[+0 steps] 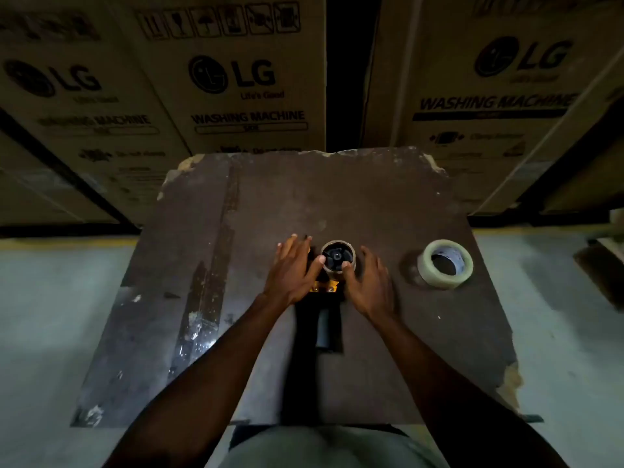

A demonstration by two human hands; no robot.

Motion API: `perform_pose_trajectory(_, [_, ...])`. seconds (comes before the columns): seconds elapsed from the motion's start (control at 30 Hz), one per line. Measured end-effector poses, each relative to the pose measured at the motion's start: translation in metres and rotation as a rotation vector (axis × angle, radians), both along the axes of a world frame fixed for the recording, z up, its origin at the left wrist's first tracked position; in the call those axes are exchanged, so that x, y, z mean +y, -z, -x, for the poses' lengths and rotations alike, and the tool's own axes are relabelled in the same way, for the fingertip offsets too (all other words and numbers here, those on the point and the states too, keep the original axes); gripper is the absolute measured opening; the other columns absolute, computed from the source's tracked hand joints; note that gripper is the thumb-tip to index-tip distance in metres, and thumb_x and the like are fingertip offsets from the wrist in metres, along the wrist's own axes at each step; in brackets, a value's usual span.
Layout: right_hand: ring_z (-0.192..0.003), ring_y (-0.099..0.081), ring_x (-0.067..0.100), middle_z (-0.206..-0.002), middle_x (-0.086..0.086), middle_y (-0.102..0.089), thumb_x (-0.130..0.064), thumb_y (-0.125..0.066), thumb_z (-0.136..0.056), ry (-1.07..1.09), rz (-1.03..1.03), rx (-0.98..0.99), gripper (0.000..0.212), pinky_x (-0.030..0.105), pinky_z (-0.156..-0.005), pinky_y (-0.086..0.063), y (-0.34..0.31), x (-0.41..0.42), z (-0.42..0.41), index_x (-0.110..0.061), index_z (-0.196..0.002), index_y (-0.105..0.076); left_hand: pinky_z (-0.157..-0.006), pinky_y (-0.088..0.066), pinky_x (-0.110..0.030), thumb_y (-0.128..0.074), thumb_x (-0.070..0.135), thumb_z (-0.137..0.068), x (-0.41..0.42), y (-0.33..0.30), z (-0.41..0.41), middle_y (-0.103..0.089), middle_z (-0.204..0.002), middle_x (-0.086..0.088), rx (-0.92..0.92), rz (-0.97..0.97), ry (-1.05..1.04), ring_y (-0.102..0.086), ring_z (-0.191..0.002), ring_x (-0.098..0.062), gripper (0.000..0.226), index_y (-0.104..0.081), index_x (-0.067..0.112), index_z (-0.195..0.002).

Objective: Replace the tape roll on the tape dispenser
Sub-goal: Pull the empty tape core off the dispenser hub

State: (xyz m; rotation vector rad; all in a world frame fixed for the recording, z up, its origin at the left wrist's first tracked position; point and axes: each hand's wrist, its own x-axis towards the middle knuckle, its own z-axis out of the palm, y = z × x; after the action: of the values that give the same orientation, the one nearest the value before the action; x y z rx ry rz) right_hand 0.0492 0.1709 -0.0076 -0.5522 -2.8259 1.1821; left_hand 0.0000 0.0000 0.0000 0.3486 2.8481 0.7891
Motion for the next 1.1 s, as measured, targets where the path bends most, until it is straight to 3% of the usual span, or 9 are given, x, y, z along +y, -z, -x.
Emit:
perform_pose_trajectory(0.13, [-0.127, -0.053, 0.035, -0.139, 0.014, -0.055, -0.046, -0.057, -0.093, 0.007, 0.047, -0.092, 0.055, 0.040, -0.099, -0.045, 0.006, 0.006, 0.014, -0.018, -0.140, -0.048, -0.124, -0.003, -0.043, -0.035, 0.050, -0.102, 0.003, 0.000, 0.022, -0.025, -0.162, -0.017, -0.053, 0.067, 0.048, -0.006, -0.154, -0.024, 0.060, -0.034, 0.014, -0.151])
perform_pose_trajectory(0.27, [-0.114, -0.063, 0.034, -0.123, 0.013, -0.067, -0.043, -0.061, -0.091, 0.050, 0.102, -0.128, 0.040, 0.040, -0.089, -0.050, 0.017, 0.004, 0.024, -0.019, -0.123, -0.060, -0.121, -0.014, -0.045, -0.038, 0.047, -0.101, 0.005, 0.010, 0.046, -0.050, -0.147, -0.014, -0.038, 0.109, 0.174, -0.022, -0.150, -0.023, 0.047, -0.053, 0.018, -0.136])
perform_pose_trajectory(0.37, [-0.105, -0.068, 0.032, -0.112, 0.011, -0.074, -0.041, -0.060, -0.089, 0.068, 0.159, -0.115, 0.033, 0.042, -0.086, -0.055, 0.029, 0.005, 0.029, -0.018, -0.113, -0.065, -0.116, -0.022, -0.045, -0.044, 0.041, -0.101, 0.007, 0.012, 0.060, -0.058, -0.140, -0.008, -0.047, 0.110, 0.241, -0.031, -0.146, -0.021, 0.040, -0.057, 0.020, -0.133])
perform_pose_trajectory(0.63, [-0.094, -0.074, 0.022, -0.098, 0.004, -0.079, -0.059, -0.056, -0.065, 0.119, 0.398, -0.152, 0.058, 0.051, -0.088, -0.058, 0.074, 0.028, 0.047, -0.024, -0.108, -0.072, -0.104, -0.026, -0.044, -0.046, 0.051, -0.097, 0.011, 0.029, 0.092, -0.067, -0.117, -0.006, -0.164, 0.259, 0.362, -0.043, -0.131, -0.023, 0.039, -0.067, 0.023, -0.115])
perform_pose_trajectory(0.73, [-0.082, -0.071, 0.020, -0.090, 0.003, -0.077, -0.053, -0.062, -0.062, 0.136, 0.461, -0.197, 0.044, 0.055, -0.086, -0.058, 0.071, 0.031, 0.052, -0.029, -0.097, -0.070, -0.100, -0.033, -0.046, -0.047, 0.055, -0.095, 0.016, 0.031, 0.100, -0.070, -0.100, -0.006, -0.265, 0.262, 0.342, -0.051, -0.121, -0.027, 0.041, -0.071, 0.023, -0.102])
perform_pose_trajectory(0.83, [-0.088, -0.074, 0.025, -0.088, 0.002, -0.076, -0.048, -0.067, -0.063, 0.164, 0.487, -0.251, 0.026, 0.054, -0.085, -0.059, 0.060, 0.030, 0.057, -0.035, -0.085, -0.067, -0.090, -0.050, -0.047, -0.057, 0.054, -0.089, 0.018, 0.036, 0.108, -0.060, -0.068, 0.003, -0.356, 0.150, 0.301, -0.066, -0.098, -0.031, 0.035, -0.072, 0.023, -0.082])
perform_pose_trajectory(0.93, [-0.092, -0.074, 0.025, -0.090, 0.001, -0.075, -0.050, -0.070, -0.064, 0.163, 0.463, -0.254, 0.020, 0.054, -0.085, -0.059, 0.069, 0.033, 0.064, -0.039, -0.081, -0.065, -0.084, -0.055, -0.041, -0.063, 0.054, -0.083, 0.019, 0.040, 0.112, -0.072, -0.077, -0.004, -0.418, 0.094, 0.264, -0.069, -0.092, -0.027, 0.037, -0.076, 0.021, -0.090])
perform_pose_trajectory(1.1, [-0.088, -0.074, 0.030, -0.090, 0.011, -0.076, -0.034, -0.075, -0.072, 0.172, 0.432, -0.219, 0.014, 0.055, -0.083, -0.059, 0.054, 0.027, 0.064, -0.032, -0.079, -0.063, -0.097, -0.048, -0.056, -0.055, 0.072, -0.062, 0.019, 0.052, 0.118, -0.075, -0.091, -0.005, -0.481, 0.109, 0.241, -0.064, -0.107, -0.030, 0.040, -0.068, 0.036, -0.073])
